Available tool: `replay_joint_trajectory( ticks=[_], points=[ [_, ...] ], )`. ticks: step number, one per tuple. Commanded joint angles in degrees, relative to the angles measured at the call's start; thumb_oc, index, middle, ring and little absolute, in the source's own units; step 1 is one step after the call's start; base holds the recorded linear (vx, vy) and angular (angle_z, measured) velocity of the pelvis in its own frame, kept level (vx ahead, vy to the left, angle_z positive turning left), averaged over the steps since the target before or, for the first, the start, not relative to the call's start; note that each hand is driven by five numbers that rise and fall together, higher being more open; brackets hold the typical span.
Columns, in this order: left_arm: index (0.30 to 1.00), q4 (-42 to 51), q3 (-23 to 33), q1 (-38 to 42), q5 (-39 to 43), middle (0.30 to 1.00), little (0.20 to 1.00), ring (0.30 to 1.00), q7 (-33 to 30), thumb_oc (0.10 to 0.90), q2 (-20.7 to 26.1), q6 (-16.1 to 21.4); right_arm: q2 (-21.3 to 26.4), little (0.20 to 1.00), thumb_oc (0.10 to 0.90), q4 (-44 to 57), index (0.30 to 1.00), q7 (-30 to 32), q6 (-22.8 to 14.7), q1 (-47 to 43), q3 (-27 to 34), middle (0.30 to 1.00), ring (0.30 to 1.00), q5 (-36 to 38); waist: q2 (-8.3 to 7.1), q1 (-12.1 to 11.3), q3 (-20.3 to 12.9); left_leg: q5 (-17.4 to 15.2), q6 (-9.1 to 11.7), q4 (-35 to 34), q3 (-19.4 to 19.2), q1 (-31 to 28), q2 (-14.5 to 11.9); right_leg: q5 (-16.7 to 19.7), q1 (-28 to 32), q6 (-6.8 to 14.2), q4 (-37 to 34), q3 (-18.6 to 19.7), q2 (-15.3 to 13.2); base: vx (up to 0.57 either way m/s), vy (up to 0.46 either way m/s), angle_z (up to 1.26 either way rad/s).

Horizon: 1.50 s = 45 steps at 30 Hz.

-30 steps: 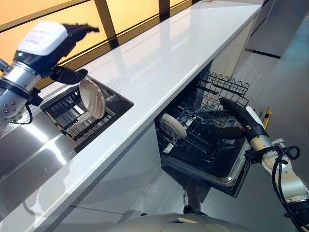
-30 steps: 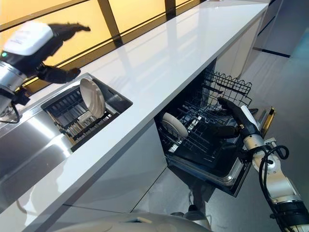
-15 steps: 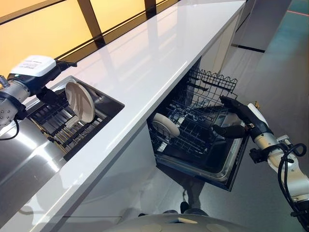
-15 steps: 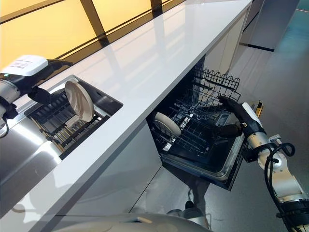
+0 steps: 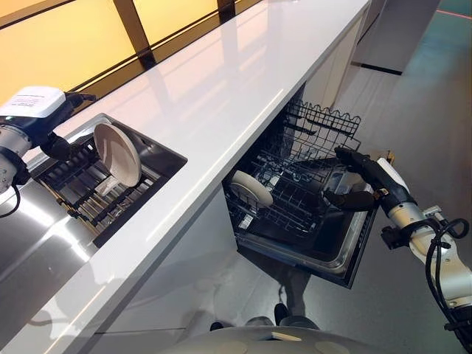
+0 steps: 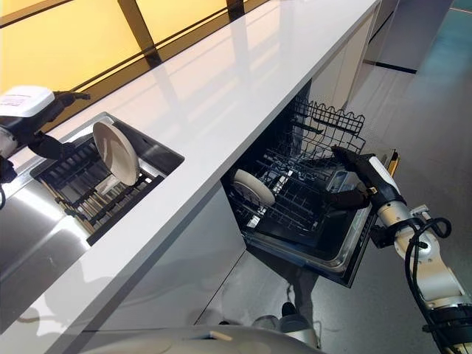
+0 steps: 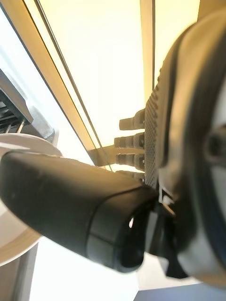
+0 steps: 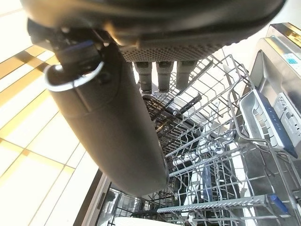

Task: Pick up plates and place into dishwasher.

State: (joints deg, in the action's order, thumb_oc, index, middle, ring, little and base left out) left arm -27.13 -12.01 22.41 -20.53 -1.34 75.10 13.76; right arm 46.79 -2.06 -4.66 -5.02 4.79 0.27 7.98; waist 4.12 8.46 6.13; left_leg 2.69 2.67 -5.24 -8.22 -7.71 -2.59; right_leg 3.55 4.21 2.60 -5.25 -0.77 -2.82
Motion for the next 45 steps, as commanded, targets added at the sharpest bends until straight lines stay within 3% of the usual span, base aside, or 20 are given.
replay_joint_trajectory(
  ticks=[1, 7, 12, 27, 45],
  points=[
    [0.900, -5.4, 1.7, 9.9, -0.1, 0.900, 0.900, 0.900, -7.5, 0.800, 2.4, -2.2, 6.0, 0.900, 0.800, 6.2, 0.900, -0.4, -5.3, -5.7, 5.8, 0.900, 0.900, 2.5, -1.43, 0.9, -2.2, -2.3, -2.2, 0.2, -0.3, -0.7, 3.6, 1.1, 1.0, 3.1, 0.2, -1.8, 1.6, 0.03, 0.045, -0.02],
    [0.900, -6.8, 2.4, 10.1, 0.2, 0.900, 0.900, 0.900, -10.3, 0.800, 2.0, -1.2, 6.6, 0.900, 0.800, 6.9, 0.900, -2.0, -5.2, -4.6, 6.8, 0.900, 0.900, 2.6, -1.70, 1.7, -1.9, -2.3, -2.3, 0.2, -0.9, -0.7, 3.5, 1.3, 0.7, 3.1, 0.2, -1.0, 1.8, 0.03, 0.040, -0.02],
    [0.900, -5.8, 2.6, 9.5, -0.7, 0.900, 0.900, 0.900, -8.9, 0.800, 2.4, -3.3, 7.4, 0.900, 0.800, 7.8, 0.900, -3.0, -4.7, -3.6, 8.3, 0.900, 0.900, 3.2, -1.61, 2.5, -1.4, -2.4, -2.4, 0.2, -1.5, -0.6, 3.6, 1.5, 0.2, 3.2, 0.2, -0.2, 1.8, 0.02, 0.043, -0.13],
    [0.900, -8.3, 3.3, 7.2, -3.1, 0.900, 0.900, 0.900, -6.0, 0.800, 0.4, -4.9, 7.8, 0.900, 0.800, 9.5, 0.900, -4.9, -5.7, -2.1, 10.5, 0.900, 0.900, 3.1, -1.44, 3.9, -0.2, -2.4, -2.6, 0.2, -2.9, -0.5, 3.8, 1.9, -0.5, 3.6, 0.5, 1.1, 1.7, 0.02, 0.041, -0.06],
    [0.900, -8.6, 2.4, 5.4, -4.0, 0.900, 0.900, 0.900, -0.7, 0.800, -1.4, -5.5, 7.2, 0.900, 0.800, 9.7, 0.900, -4.2, -5.3, -2.6, 9.4, 0.900, 0.900, 2.6, -1.63, 3.3, 0.9, -2.2, -2.8, 0.2, -2.9, -0.2, 4.1, 2.1, -0.5, 4.0, 0.5, 0.6, 1.2, 0.00, 0.003, 0.00]
  ],
)
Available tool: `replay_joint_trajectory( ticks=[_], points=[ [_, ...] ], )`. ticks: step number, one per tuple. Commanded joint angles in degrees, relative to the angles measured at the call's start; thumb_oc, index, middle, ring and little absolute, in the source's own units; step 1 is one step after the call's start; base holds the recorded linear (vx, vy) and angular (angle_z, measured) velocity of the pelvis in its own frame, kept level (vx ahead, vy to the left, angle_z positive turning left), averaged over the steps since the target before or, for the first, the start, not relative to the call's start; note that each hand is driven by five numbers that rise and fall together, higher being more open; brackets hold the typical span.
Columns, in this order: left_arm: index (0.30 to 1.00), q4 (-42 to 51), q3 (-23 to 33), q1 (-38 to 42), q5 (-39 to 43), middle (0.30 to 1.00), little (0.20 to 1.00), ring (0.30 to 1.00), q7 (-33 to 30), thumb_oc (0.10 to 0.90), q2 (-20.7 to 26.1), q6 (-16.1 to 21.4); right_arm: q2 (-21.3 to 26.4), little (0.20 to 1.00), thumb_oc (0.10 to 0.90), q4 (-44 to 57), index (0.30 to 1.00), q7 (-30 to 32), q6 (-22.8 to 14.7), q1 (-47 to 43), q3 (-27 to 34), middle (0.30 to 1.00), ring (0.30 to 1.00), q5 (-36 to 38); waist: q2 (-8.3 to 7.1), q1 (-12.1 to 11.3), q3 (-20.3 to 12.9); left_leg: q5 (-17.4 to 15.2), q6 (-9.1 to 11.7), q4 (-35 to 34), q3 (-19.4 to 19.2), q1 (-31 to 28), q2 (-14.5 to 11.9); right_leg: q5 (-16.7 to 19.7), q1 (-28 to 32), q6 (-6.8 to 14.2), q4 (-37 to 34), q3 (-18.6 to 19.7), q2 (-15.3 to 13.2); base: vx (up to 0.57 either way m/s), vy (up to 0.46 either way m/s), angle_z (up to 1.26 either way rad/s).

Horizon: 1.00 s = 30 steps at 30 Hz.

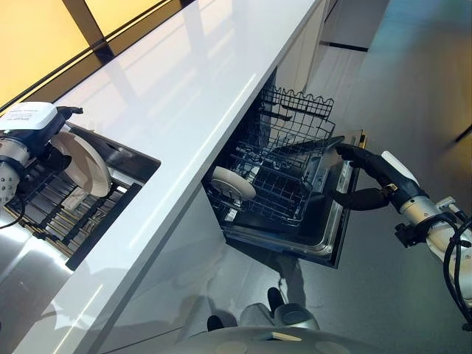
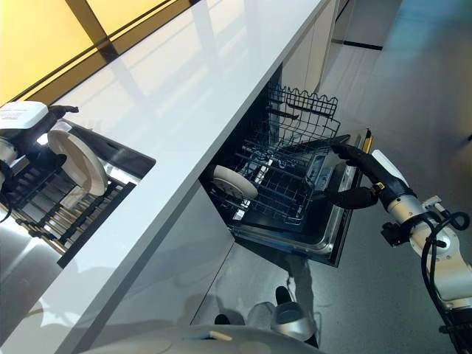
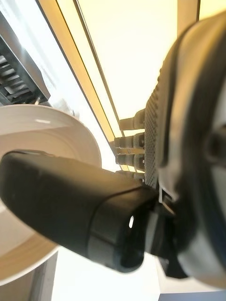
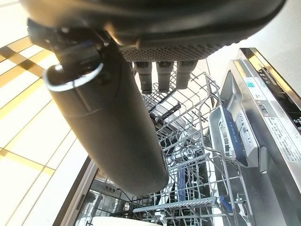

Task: Pick up plates and place into dishwasher.

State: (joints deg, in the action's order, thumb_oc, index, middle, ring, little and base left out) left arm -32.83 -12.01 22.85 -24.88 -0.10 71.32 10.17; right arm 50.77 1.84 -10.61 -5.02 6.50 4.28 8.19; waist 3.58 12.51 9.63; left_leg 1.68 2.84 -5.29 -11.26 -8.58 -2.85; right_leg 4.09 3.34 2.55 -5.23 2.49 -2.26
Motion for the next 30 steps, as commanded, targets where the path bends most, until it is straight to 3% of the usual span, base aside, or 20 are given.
replay_joint_trajectory(
  ticks=[1, 8, 9, 10, 12, 14, 23, 30],
  points=[
    [0.900, -3.0, 2.4, 4.8, 0.3, 0.900, 0.900, 0.900, -1.9, 0.800, 2.1, -1.8, 3.1, 0.900, 0.800, 5.8, 0.900, 1.8, -5.3, -4.4, 5.3, 0.900, 0.900, 2.3, -1.14, -0.7, -2.6, -1.2, -2.9, 0.3, 0.2, 0.7, 4.4, 1.6, 0.3, 4.0, 0.5, -2.7, 0.6, 0.00, 0.000, 0.00],
    [0.900, -3.7, 2.4, 4.0, 0.7, 0.900, 0.900, 0.900, -0.3, 0.800, 0.3, -2.4, 3.4, 0.900, 0.800, 5.6, 0.900, 2.7, -5.6, -5.0, 5.3, 0.900, 0.900, 2.0, -1.41, -0.5, -1.9, -1.2, -3.0, 0.3, 0.0, 0.8, 4.4, 1.7, 0.0, 4.1, 0.6, -2.2, 0.6, 0.00, 0.002, 0.00],
    [0.691, -3.7, 2.4, 4.0, 1.1, 0.691, 0.656, 0.691, -0.1, 0.556, 0.2, -2.6, 3.4, 0.900, 0.800, 5.6, 0.900, 2.7, -5.7, -4.9, 5.3, 0.900, 0.900, 2.1, -1.43, -0.5, -1.9, -1.2, -3.0, 0.3, 0.0, 0.8, 4.4, 1.7, 0.0, 4.1, 0.6, -2.2, 0.6, 0.00, 0.000, 0.00],
    [0.566, -3.9, 2.6, 3.9, 1.3, 0.566, 0.510, 0.566, 0.0, 0.410, -0.1, -2.7, 3.3, 0.900, 0.800, 5.7, 0.900, 2.6, -5.6, -4.9, 5.3, 0.900, 0.900, 2.0, -1.45, -0.5, -1.9, -1.2, -3.0, 0.3, 0.0, 0.8, 4.4, 1.7, 0.0, 4.1, 0.6, -2.1, 0.7, 0.00, 0.000, 0.00],
    [0.399, -4.7, 3.0, 3.9, 1.6, 0.399, 0.315, 0.399, 0.5, 0.215, -0.8, -2.5, 3.1, 0.900, 0.800, 5.7, 0.900, 2.3, -6.0, -4.7, 5.6, 0.900, 0.900, 1.9, -1.54, -0.3, -1.8, -1.2, -3.0, 0.3, -0.2, 0.7, 4.3, 1.7, 0.0, 4.1, 0.6, -2.1, 0.7, -0.02, -0.002, -0.04],
    [0.300, -5.3, 2.7, 4.3, 1.7, 0.300, 0.200, 0.300, 1.1, 0.100, -1.0, -2.5, 3.1, 0.900, 0.800, 5.8, 0.900, 2.3, -6.2, -4.6, 5.7, 0.900, 0.900, 1.9, -1.53, -0.2, -1.7, -1.1, -3.0, 0.3, -0.4, 0.8, 4.2, 1.7, -0.1, 4.1, 0.6, -2.1, 0.7, -0.03, -0.009, -0.02],
    [0.300, -7.8, 3.2, 3.1, 0.2, 0.300, 0.200, 0.300, 0.8, 0.100, -2.7, -2.4, 3.5, 0.900, 0.800, 5.6, 0.900, 2.8, -6.3, -5.2, 5.8, 0.900, 0.900, 1.9, -1.84, -0.3, -1.7, -1.0, -2.8, 0.3, -0.2, 0.8, 4.0, 1.6, 0.0, 4.1, 0.5, -1.9, 0.9, 0.00, 0.000, 0.00],
    [0.300, -7.7, 3.3, 3.5, 0.0, 0.300, 0.200, 0.300, 1.3, 0.100, -0.7, -2.0, 3.4, 0.900, 0.800, 6.2, 0.900, 2.9, -6.9, -4.9, 6.2, 0.900, 0.900, 2.5, -1.72, -0.5, -1.7, -0.9, -2.6, 0.3, -0.2, 0.7, 3.8, 1.6, 0.3, 4.1, 0.4, -2.3, 0.9, -0.02, -0.015, -0.01]
  ],
)
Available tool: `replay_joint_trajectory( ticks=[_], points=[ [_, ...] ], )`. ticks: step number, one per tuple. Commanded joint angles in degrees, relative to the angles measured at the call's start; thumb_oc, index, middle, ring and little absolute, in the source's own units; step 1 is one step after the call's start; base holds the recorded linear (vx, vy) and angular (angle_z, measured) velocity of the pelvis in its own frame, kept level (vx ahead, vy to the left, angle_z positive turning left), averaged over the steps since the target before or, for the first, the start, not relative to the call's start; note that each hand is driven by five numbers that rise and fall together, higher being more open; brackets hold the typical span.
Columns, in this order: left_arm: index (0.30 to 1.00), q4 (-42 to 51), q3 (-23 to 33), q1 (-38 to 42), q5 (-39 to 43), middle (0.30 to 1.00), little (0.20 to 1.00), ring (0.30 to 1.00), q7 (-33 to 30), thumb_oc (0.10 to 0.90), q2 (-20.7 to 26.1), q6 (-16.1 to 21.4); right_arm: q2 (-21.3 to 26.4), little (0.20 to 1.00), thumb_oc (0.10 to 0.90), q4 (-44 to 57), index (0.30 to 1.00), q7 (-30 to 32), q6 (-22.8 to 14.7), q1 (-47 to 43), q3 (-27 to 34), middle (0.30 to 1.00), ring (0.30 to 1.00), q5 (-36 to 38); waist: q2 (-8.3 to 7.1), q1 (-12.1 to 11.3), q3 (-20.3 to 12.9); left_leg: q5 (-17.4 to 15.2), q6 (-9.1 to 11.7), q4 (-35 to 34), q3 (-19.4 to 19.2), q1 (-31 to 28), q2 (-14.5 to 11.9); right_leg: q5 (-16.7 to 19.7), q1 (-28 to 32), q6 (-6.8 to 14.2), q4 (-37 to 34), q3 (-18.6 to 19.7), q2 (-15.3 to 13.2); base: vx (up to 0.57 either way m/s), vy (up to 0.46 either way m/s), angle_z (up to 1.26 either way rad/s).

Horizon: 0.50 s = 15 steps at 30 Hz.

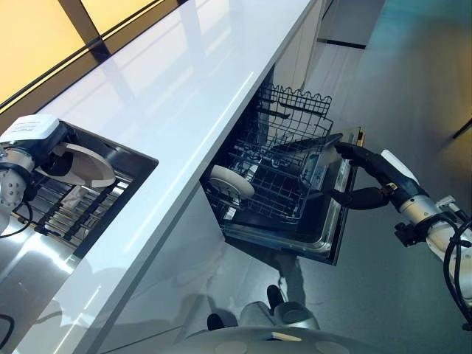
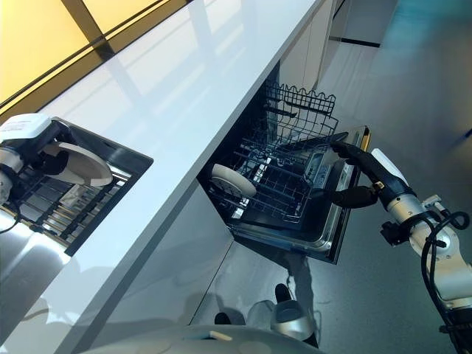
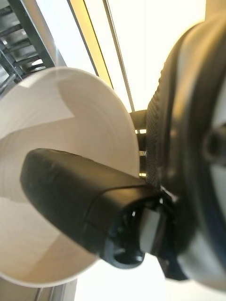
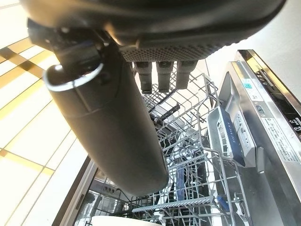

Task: Pick up plates and place into dishwasher.

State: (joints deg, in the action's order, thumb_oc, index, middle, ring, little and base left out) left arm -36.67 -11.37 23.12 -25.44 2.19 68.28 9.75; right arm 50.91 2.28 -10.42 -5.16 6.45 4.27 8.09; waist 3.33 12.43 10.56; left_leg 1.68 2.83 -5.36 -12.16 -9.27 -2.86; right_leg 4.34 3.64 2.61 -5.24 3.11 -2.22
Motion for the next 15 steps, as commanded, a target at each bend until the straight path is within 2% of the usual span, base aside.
replay_joint_trajectory(
  ticks=[1, 11, 15],
  points=[
    [0.300, -3.9, 2.5, 3.5, 0.5, 0.300, 0.200, 0.300, -1.2, 0.100, 2.6, -1.4, 3.3, 0.900, 0.800, 5.7, 0.900, 2.9, -7.0, -4.9, 6.1, 0.900, 0.900, 2.6, -1.45, -0.6, -2.7, -0.9, -2.6, 0.4, 0.8, 1.4, 3.8, 1.3, 0.1, 4.0, 0.3, -3.0, 0.9, 0.00, 0.000, 0.00],
    [0.300, -1.0, 0.9, 6.7, 2.7, 0.300, 0.200, 0.300, -2.3, 0.100, 7.8, 3.1, 3.8, 0.900, 0.800, 5.3, 0.900, 5.2, -7.7, -6.6, 4.7, 0.900, 0.900, 3.8, -1.04, -1.9, -4.0, -0.8, -2.2, 0.4, 2.0, 1.4, 4.0, 1.2, 0.7, 3.8, 0.2, -3.8, 0.9, -0.04, -0.037, 0.01],
    [0.300, 2.2, 0.6, 9.3, 10.4, 0.300, 0.200, 0.300, -6.4, 0.100, 10.1, 4.8, 4.0, 0.900, 0.800, 4.9, 0.900, 6.7, -8.4, -7.3, 4.1, 0.900, 0.900, 4.8, -0.88, -2.7, -4.7, -0.7, -2.1, 0.4, 2.6, 1.5, 4.0, 1.0, 0.9, 3.8, 0.2, -4.3, 0.9, -0.04, -0.041, 0.02]
  ],
)
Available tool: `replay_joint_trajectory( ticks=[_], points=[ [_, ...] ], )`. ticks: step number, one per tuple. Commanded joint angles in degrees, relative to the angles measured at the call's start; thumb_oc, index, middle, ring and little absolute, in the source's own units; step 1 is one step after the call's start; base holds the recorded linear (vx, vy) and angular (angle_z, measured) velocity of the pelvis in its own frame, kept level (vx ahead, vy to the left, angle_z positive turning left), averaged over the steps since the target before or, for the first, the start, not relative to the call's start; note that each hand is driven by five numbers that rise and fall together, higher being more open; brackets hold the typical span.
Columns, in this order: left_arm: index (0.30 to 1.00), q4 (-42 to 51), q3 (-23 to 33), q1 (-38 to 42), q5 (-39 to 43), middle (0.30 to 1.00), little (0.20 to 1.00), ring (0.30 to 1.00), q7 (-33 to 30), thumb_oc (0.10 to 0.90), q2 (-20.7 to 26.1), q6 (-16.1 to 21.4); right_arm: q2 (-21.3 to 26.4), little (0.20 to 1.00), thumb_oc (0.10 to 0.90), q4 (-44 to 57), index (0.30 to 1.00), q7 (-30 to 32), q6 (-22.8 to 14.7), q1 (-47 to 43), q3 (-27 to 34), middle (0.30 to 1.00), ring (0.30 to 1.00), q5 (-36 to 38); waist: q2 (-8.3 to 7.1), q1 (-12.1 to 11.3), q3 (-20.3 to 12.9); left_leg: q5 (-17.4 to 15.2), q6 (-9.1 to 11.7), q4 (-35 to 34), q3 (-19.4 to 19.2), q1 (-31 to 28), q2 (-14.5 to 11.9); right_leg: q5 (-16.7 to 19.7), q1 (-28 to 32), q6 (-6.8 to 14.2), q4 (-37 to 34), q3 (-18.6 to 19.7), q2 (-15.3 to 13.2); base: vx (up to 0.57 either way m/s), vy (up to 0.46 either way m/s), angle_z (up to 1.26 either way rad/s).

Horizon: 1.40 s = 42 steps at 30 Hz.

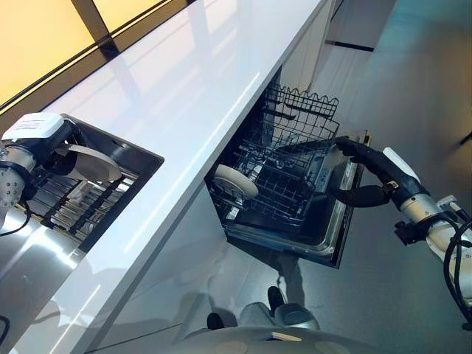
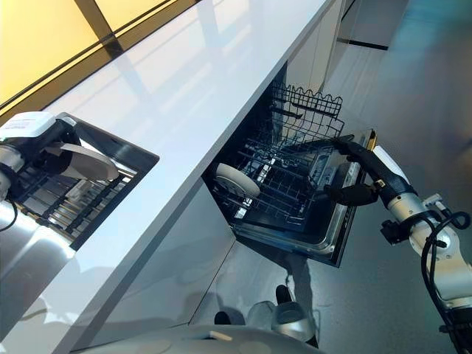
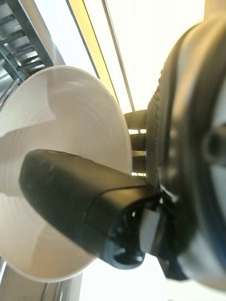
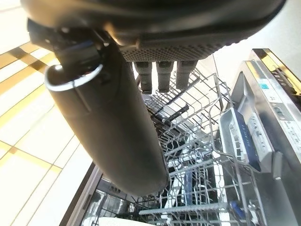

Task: Pick up plates and place into dishwasher.

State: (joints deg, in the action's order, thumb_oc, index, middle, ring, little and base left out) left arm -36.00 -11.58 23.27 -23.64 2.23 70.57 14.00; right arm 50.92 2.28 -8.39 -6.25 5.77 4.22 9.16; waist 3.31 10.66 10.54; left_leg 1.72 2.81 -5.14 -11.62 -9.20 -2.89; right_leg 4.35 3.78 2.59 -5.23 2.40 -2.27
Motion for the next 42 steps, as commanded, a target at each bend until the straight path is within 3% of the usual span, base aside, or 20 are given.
replay_joint_trajectory(
  ticks=[1, 4, 7, 11, 17, 21, 26, 29, 42],
  points=[
    [0.300, 2.6, 1.4, 9.7, 9.7, 0.300, 0.200, 0.300, -7.9, 0.100, 8.2, 1.5, 3.8, 0.900, 0.800, 4.9, 0.900, 4.7, -7.4, -6.6, 4.3, 0.900, 0.900, 4.2, -0.86, -1.2, -4.8, -0.7, -2.0, 0.1, 2.1, 1.5, 4.0, 1.0, 0.8, 3.7, 0.2, -3.8, 0.9, -0.02, -0.036, 0.03],
    [0.300, 7.9, 5.0, 10.1, 18.0, 0.300, 0.200, 0.300, -12.0, 0.100, 8.5, 3.5, 2.5, 0.900, 0.800, 4.9, 0.900, 4.7, -8.0, -6.2, 4.7, 0.900, 0.900, 5.5, -1.05, -1.8, -5.4, -0.7, -2.0, 0.1, 2.6, 1.5, 3.9, 0.7, 1.0, 3.5, 0.2, -4.2, 0.9, -0.02, -0.044, 0.08],
    [0.300, 14.4, 10.7, 7.8, 23.6, 0.300, 0.200, 0.300, -12.3, 0.100, 5.7, 3.0, 1.2, 0.900, 0.800, 4.5, 0.900, 4.3, -8.7, -7.0, 4.5, 0.900, 0.900, 6.6, -1.35, -2.7, -6.0, -0.9, -2.0, 0.1, 3.4, 1.5, 4.1, 0.3, 1.4, 3.0, 0.3, -4.5, 1.0, -0.01, -0.037, 0.13],
    [0.300, 22.8, 12.3, 5.8, 19.2, 0.300, 0.200, 0.300, -12.9, 0.100, 3.9, 1.6, 0.2, 0.900, 0.800, 4.9, 0.900, 3.9, -7.5, -10.9, 2.1, 0.900, 0.900, 8.3, -1.64, -3.6, -6.6, -1.0, -1.9, 0.1, 4.5, 1.4, 4.2, 0.0, 1.8, 2.7, 0.3, -4.9, 1.0, 0.00, -0.035, 0.08],
    [0.300, 35.5, 16.4, 5.0, 22.1, 0.300, 0.200, 0.300, -10.4, 0.100, 3.5, -1.0, -2.0, 0.900, 0.800, 5.9, 0.900, 3.4, -6.7, -11.6, 2.4, 0.900, 0.900, 11.8, -1.89, -4.6, -7.4, -0.4, -1.8, 0.1, 4.9, 1.7, 4.2, 0.3, 1.9, 2.5, 0.3, -5.5, 1.0, -0.01, -0.036, 0.06],
    [0.300, 40.7, 18.6, 5.5, 25.6, 0.300, 0.200, 0.300, -9.8, 0.100, 1.7, -0.4, -4.2, 0.900, 0.800, 7.8, 0.900, 1.7, -5.8, -12.7, 2.2, 0.900, 0.900, 15.4, -2.09, -4.9, -7.8, -0.5, -1.8, 0.1, 5.1, 1.5, 4.2, 0.3, 2.0, 2.4, 0.3, -5.7, 1.0, 0.01, -0.038, 0.00],
    [0.300, 43.6, 15.6, 9.1, 36.8, 0.300, 0.200, 0.300, -6.8, 0.100, -3.2, 0.3, -7.4, 0.900, 0.800, 8.2, 0.900, -1.7, -5.0, -17.3, -0.2, 0.900, 0.900, 24.1, -2.22, -4.8, -8.0, -0.6, -1.8, 0.1, 5.3, 1.2, 4.0, 0.3, 2.2, 2.3, 0.5, -5.4, 1.2, 0.00, 0.000, 0.00],
    [0.300, 43.9, 12.2, 12.0, 39.3, 0.300, 0.200, 0.300, -6.7, 0.100, -7.3, 0.0, -9.7, 0.900, 0.800, 8.1, 0.900, -2.5, -4.8, -20.0, -2.3, 0.900, 0.900, 25.0, -2.34, -4.7, -8.1, -0.8, -1.8, 0.1, 5.5, 1.1, 4.1, 0.2, 2.3, 2.2, 0.5, -5.2, 1.2, 0.00, 0.000, 0.00],
    [0.300, 40.7, 3.0, 18.7, 37.9, 0.300, 0.200, 0.300, -7.6, 0.100, -18.3, -2.4, -12.4, 0.900, 0.800, 8.8, 0.900, -2.0, -3.4, -26.2, -4.6, 0.900, 0.900, 23.7, -2.86, -3.0, -8.5, -0.9, -2.1, 0.1, 4.6, 0.6, 4.0, 0.6, 2.2, 2.2, 0.4, -4.0, 1.5, 0.00, -0.002, -0.01]
  ],
)
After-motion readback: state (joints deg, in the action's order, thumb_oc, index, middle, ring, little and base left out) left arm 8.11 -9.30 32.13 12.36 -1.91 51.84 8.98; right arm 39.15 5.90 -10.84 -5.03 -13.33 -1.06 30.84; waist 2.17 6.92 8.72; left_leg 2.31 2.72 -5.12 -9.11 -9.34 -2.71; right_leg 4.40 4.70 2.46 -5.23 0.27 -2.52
